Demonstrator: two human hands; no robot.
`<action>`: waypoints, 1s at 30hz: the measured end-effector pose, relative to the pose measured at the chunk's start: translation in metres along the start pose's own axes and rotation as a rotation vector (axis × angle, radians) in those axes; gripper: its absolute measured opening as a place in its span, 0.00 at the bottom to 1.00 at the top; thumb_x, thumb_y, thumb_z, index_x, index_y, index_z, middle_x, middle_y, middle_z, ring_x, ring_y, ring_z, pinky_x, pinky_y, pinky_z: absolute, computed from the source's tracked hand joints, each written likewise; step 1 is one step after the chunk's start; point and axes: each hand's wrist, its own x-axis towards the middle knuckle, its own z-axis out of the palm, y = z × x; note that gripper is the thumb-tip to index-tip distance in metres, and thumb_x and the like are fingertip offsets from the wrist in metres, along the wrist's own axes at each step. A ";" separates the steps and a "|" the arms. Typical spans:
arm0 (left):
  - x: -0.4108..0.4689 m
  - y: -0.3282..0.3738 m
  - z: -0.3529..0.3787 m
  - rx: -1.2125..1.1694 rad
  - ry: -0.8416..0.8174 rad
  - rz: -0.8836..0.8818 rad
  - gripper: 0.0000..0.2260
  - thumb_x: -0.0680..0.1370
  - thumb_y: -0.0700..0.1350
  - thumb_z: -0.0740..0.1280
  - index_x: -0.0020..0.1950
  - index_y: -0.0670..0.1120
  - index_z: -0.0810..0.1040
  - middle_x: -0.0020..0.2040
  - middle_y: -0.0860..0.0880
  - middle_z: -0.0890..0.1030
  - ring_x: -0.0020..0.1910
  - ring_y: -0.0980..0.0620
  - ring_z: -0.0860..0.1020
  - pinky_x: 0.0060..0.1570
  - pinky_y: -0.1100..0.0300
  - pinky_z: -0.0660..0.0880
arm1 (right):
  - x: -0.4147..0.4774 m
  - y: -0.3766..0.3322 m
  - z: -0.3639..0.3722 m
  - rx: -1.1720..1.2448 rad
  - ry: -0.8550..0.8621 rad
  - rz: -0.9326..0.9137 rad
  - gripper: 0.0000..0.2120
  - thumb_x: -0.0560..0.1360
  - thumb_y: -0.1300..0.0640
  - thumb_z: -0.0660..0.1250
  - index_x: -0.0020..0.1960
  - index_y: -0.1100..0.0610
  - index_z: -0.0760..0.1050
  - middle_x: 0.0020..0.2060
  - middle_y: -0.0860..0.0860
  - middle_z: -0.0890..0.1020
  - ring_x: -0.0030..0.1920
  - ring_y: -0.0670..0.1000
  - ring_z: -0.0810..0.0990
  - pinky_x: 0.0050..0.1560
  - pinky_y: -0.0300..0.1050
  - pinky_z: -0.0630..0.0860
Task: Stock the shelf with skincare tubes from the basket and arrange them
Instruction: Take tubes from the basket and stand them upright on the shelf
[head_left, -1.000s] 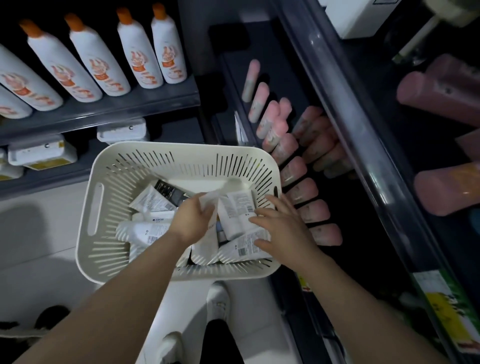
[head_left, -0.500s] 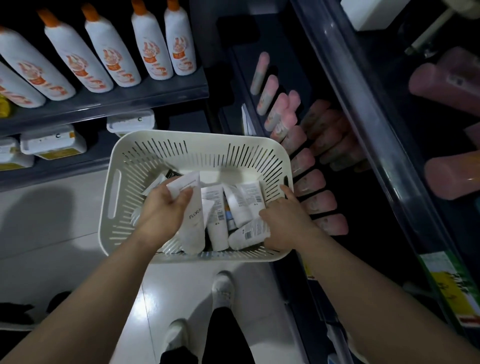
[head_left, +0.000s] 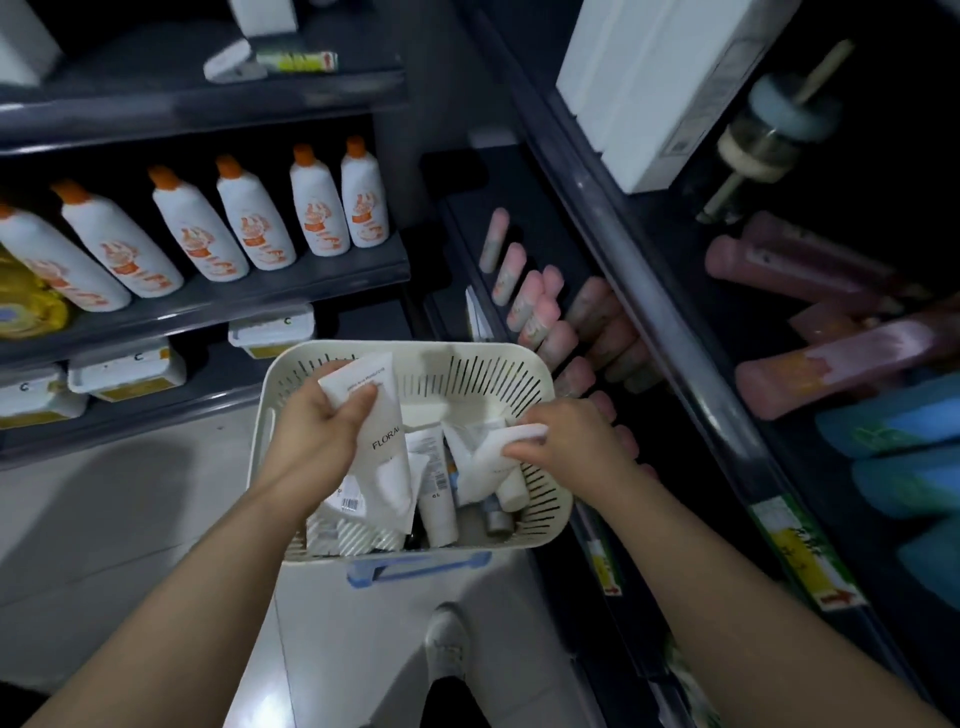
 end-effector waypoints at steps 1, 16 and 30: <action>-0.005 0.010 -0.002 0.014 -0.016 0.029 0.06 0.80 0.45 0.63 0.48 0.58 0.75 0.42 0.56 0.82 0.38 0.61 0.81 0.35 0.60 0.74 | -0.008 -0.007 -0.010 0.027 0.012 0.010 0.10 0.69 0.49 0.73 0.45 0.55 0.81 0.34 0.47 0.76 0.38 0.47 0.77 0.34 0.41 0.70; -0.153 0.212 -0.004 0.098 -0.218 0.598 0.08 0.77 0.45 0.68 0.47 0.60 0.77 0.43 0.60 0.81 0.41 0.64 0.79 0.41 0.63 0.74 | -0.241 -0.103 -0.205 -0.239 0.544 0.085 0.13 0.72 0.42 0.68 0.46 0.52 0.82 0.40 0.49 0.84 0.44 0.52 0.80 0.39 0.45 0.71; -0.389 0.351 0.135 -0.071 -0.709 0.901 0.04 0.73 0.40 0.72 0.45 0.49 0.80 0.42 0.52 0.84 0.36 0.58 0.80 0.36 0.66 0.76 | -0.558 -0.060 -0.328 -0.035 1.080 0.401 0.07 0.70 0.51 0.72 0.35 0.51 0.78 0.31 0.45 0.80 0.33 0.50 0.79 0.41 0.50 0.77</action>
